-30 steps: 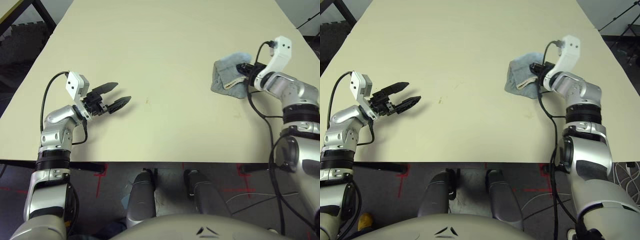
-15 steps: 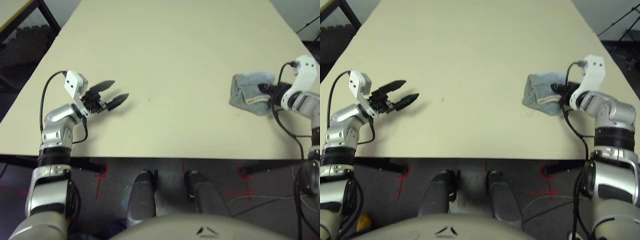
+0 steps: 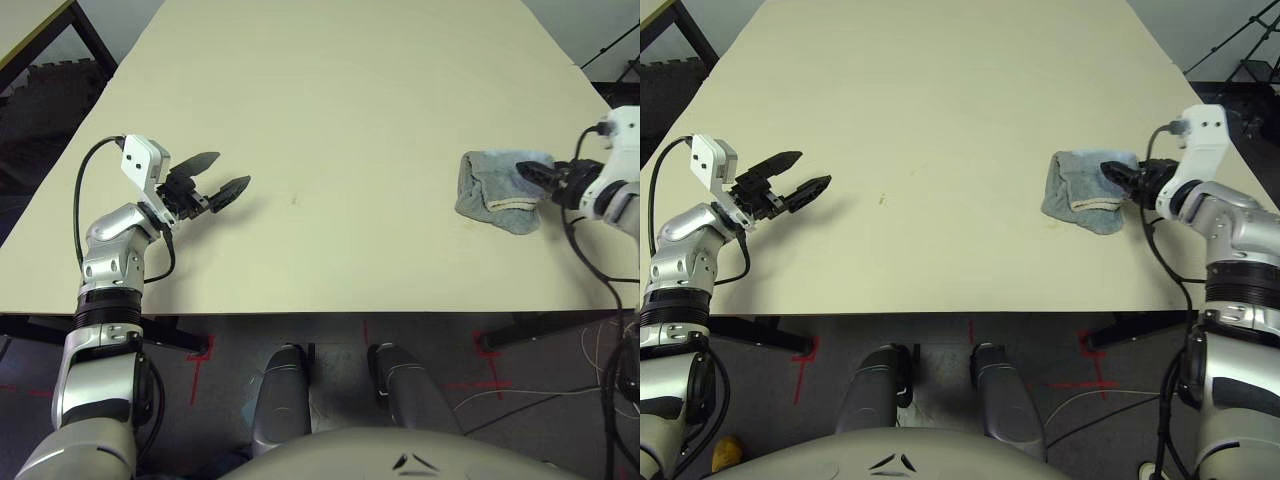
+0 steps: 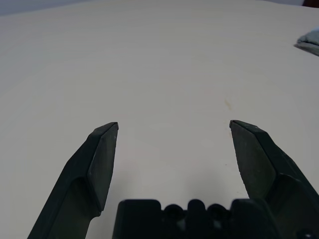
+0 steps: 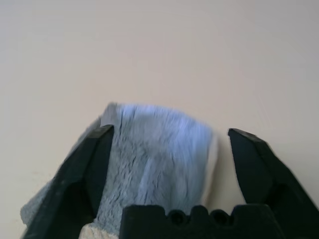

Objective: Wipe the water off the table with a rag.

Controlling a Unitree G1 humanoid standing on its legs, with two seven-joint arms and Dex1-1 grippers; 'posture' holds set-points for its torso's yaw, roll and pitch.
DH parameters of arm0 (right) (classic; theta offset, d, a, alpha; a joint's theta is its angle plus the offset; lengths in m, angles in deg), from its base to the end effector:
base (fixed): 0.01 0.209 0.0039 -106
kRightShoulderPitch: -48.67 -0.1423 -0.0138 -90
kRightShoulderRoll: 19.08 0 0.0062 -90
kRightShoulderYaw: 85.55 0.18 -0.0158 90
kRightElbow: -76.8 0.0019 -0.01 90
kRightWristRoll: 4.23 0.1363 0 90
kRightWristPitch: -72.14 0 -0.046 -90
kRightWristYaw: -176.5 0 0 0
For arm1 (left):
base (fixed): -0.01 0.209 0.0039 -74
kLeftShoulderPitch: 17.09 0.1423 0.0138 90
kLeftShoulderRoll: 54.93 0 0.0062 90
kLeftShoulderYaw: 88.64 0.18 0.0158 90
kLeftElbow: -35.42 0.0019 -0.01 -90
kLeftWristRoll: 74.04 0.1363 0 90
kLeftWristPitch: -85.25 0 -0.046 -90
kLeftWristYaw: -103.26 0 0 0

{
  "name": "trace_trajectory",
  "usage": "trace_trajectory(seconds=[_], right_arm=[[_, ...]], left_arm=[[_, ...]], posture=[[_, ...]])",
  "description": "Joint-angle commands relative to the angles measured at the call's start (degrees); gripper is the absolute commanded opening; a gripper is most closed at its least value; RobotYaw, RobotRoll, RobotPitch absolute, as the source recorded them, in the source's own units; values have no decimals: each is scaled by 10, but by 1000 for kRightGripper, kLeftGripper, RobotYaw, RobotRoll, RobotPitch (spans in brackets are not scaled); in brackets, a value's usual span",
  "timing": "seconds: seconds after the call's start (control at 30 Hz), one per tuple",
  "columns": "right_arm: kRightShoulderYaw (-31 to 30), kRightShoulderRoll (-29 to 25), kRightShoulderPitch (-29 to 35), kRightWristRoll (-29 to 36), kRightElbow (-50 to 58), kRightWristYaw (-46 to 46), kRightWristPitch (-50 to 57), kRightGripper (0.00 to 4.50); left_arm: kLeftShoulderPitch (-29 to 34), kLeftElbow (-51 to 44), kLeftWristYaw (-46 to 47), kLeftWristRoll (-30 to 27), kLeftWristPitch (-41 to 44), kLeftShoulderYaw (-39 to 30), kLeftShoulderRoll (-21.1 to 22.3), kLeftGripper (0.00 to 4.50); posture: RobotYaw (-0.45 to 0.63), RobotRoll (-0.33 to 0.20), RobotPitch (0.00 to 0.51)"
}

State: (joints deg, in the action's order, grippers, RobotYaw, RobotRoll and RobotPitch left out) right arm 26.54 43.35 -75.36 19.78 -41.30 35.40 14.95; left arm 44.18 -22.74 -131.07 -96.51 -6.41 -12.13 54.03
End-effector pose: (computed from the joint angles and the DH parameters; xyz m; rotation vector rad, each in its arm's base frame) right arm 0.2629 -0.3483 0.1822 0.1163 0.1550 0.2080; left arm 0.2732 0.3114 0.1355 0.1167 -0.0943 -0.5959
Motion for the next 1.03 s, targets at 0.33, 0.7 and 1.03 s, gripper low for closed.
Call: trace_trajectory(seconds=[0.33,0.7,1.03], right_arm=[[83,48,26,0,-106,-46,-257,4472],[89,63,10,6,-191,-46,-375,4472],[83,76,4,7,-205,-46,-391,4472]], left_arm=[[-29,79,287,73,-96,-64,-18,4500],[-64,167,412,105,-147,-81,-8,4500],[-77,196,409,108,-164,-77,-3,4500]], posture=[[-48,0,144],[-31,0,149],[-22,0,148]])
